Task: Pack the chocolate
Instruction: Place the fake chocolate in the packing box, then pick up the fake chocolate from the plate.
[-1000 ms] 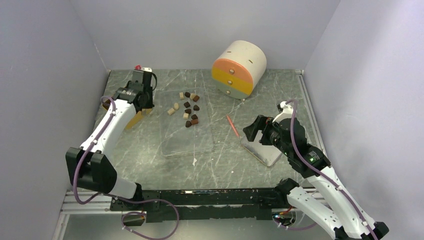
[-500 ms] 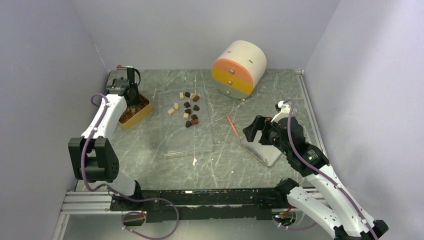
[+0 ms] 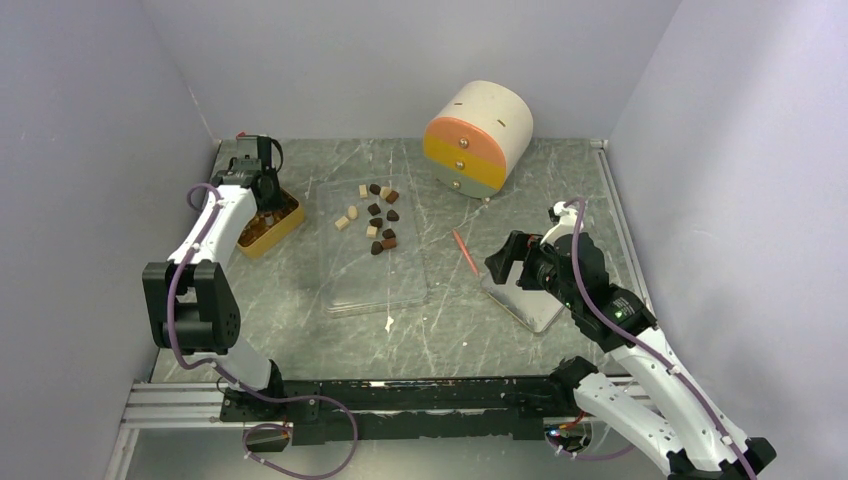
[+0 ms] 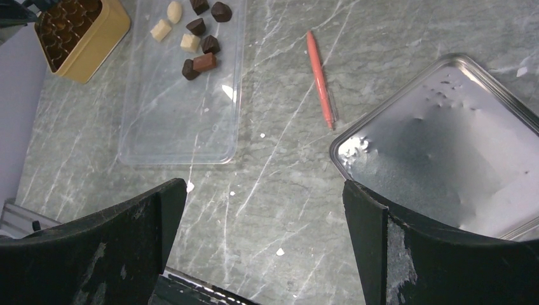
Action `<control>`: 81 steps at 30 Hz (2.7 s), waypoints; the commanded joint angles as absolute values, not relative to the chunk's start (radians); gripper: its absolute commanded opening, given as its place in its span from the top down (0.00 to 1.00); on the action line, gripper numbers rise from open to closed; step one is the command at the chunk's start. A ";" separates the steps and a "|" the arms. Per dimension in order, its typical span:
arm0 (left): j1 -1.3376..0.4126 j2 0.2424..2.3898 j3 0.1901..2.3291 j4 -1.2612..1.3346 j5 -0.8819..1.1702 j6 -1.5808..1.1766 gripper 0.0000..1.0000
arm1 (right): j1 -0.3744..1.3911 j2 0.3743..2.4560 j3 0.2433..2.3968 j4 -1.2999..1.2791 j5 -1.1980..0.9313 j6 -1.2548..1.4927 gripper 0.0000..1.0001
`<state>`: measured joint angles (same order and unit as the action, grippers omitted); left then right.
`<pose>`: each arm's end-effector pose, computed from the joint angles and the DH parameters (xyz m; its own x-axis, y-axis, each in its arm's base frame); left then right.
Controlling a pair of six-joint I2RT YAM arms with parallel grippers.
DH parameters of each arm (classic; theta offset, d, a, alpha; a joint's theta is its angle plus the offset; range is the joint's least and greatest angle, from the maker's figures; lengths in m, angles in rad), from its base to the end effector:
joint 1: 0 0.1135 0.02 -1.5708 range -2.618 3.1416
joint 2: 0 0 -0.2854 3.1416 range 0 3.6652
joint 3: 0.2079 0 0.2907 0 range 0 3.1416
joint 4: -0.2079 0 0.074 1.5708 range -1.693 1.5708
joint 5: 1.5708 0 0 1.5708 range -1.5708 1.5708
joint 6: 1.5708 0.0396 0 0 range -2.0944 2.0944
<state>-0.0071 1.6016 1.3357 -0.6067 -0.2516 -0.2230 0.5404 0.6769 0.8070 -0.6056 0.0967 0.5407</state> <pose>0.3913 0.0071 0.2959 -0.7131 -0.2091 -0.6691 -0.3188 0.9468 0.0438 0.1500 0.0855 0.3367 -0.5622 0.2601 -0.7850 -0.1739 0.8908 0.4197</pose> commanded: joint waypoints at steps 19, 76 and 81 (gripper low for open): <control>-0.003 1.575 1.391 -0.578 -0.229 -0.228 0.62 | 0.543 0.637 0.848 -0.631 0.127 0.541 0.01; -0.261 1.656 1.410 -0.806 -0.051 -0.063 0.61 | 0.543 0.666 0.857 -0.607 0.112 0.559 0.01; -0.266 1.670 1.425 -0.819 -0.032 -0.066 0.61 | 0.543 0.665 0.858 -0.605 0.114 0.556 0.01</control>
<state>-0.2569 1.6539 1.4101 -0.8238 -0.0353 -0.0860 0.5404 0.6765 0.8177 -0.6357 0.0994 0.5602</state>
